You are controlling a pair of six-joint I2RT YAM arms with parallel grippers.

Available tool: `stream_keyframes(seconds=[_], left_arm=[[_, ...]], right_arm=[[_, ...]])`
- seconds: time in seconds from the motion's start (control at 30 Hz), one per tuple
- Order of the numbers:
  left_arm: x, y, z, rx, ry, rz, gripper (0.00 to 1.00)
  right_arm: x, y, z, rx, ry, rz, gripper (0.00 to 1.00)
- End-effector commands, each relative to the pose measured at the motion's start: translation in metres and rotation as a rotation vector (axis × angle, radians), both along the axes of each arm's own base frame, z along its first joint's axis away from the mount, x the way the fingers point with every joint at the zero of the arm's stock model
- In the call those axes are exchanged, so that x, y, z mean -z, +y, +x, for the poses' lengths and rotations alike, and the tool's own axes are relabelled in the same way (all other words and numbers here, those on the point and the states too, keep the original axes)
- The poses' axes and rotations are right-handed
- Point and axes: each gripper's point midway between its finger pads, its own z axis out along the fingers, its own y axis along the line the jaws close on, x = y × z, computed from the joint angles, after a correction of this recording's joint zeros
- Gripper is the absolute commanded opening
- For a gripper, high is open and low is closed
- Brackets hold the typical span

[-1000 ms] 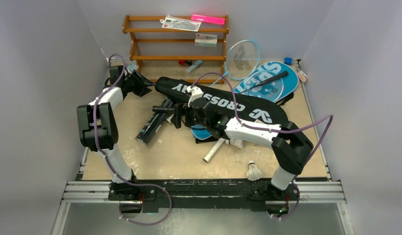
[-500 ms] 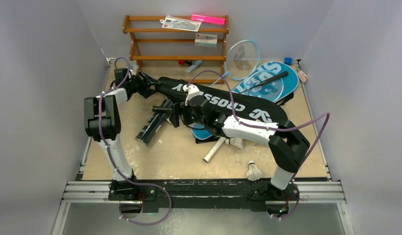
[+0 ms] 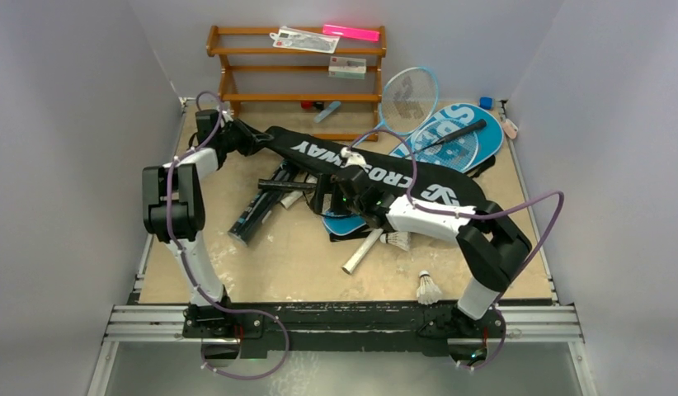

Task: Pack up the badminton gear
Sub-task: Place the racket in the racket bag.

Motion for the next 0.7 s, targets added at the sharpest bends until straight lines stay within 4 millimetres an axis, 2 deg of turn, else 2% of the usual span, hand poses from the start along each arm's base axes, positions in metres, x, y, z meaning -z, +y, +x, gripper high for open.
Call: stream_keyframes(seconds=[0.0,0.13,0.27,0.37,0.5,0.67], left_arm=[[-0.047,0.004,-0.007,-0.022,-0.116,0.036,0.0],[-0.061,0.007,-0.02,-0.043,-0.131,0.057,0.0],[-0.068,0.007,-0.03,-0.043,-0.127,0.078,0.0],[-0.072,0.007,-0.039,-0.039,-0.12,0.088,0.0],[-0.076,0.006,-0.055,-0.05,-0.113,0.085,0.0],[-0.08,-0.013,-0.082,-0.021,-0.114,0.05,0.0]], right_arm=[[-0.001,-0.015,0.026,0.237,0.108,0.146,0.99],[0.001,-0.023,0.051,0.353,0.154,0.268,0.97],[-0.013,-0.025,0.076,0.431,0.099,0.269,0.94],[-0.012,-0.035,0.087,0.502,0.084,0.245,0.98],[-0.017,-0.052,0.098,0.561,0.04,0.257,0.99],[-0.025,-0.077,0.111,0.643,0.03,0.296,0.99]])
